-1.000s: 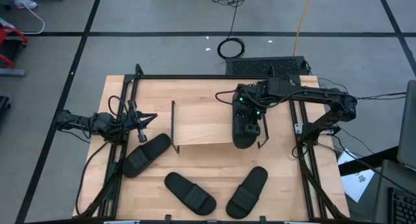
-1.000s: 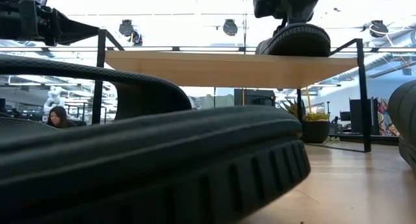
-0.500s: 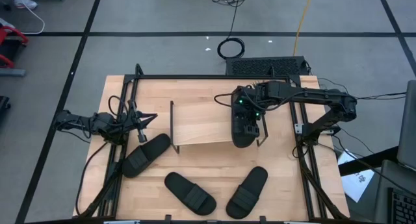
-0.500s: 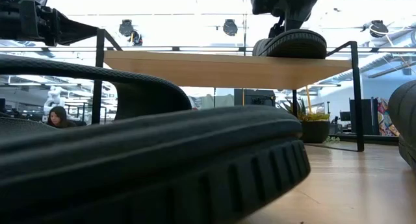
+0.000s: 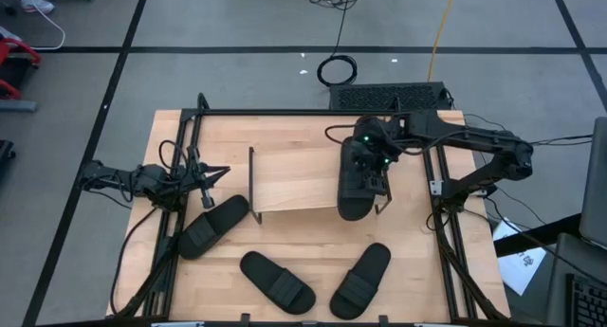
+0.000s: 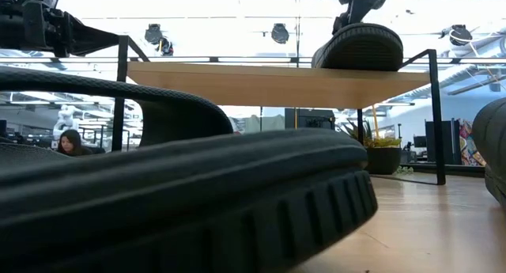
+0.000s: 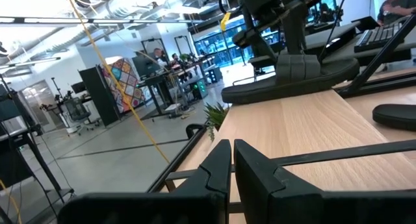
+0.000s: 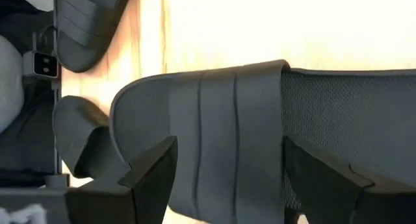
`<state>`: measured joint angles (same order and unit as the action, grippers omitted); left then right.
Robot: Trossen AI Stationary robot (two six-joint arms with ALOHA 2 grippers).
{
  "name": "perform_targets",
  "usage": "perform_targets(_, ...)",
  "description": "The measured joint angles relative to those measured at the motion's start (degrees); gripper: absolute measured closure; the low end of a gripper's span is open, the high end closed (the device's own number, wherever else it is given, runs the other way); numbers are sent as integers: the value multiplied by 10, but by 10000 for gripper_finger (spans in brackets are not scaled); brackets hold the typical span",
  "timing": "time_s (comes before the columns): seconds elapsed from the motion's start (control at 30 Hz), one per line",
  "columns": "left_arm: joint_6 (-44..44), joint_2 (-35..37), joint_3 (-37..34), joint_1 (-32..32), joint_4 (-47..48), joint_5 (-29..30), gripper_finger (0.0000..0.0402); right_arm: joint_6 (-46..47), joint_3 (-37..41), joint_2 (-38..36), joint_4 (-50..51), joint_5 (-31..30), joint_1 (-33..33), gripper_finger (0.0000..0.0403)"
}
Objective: Pick and place slides into the shelf
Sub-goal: Put the black slide on the shelf
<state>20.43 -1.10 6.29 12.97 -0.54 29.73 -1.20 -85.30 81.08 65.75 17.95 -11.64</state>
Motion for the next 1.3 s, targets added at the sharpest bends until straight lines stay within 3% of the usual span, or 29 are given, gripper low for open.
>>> perform_targets(0.4, 0, 0, 0, 0, 0, 0, 376, -68, 0, -5, -12, -165, 0, 135)
perform_targets(0.67, 1, 0, 0, 0, 3, 1, 376, -153, 0, -33, -83, -376, -3, 142)
perform_targets(0.73, 1, 0, 0, 0, 3, 2, 376, -168, 0, -39, -88, -399, -14, 159)
perform_targets(0.9, 1, 0, 0, 0, 5, 3, 376, -171, 0, -41, -96, -401, -67, 247)
perform_targets(1.1, 2, 0, 0, 0, 4, 3, 376, -194, 0, -38, -90, -303, -152, 382)
perform_targets(1.3, 4, 0, 0, 0, 4, 3, 376, -205, 2, -38, -59, -222, -234, 393)
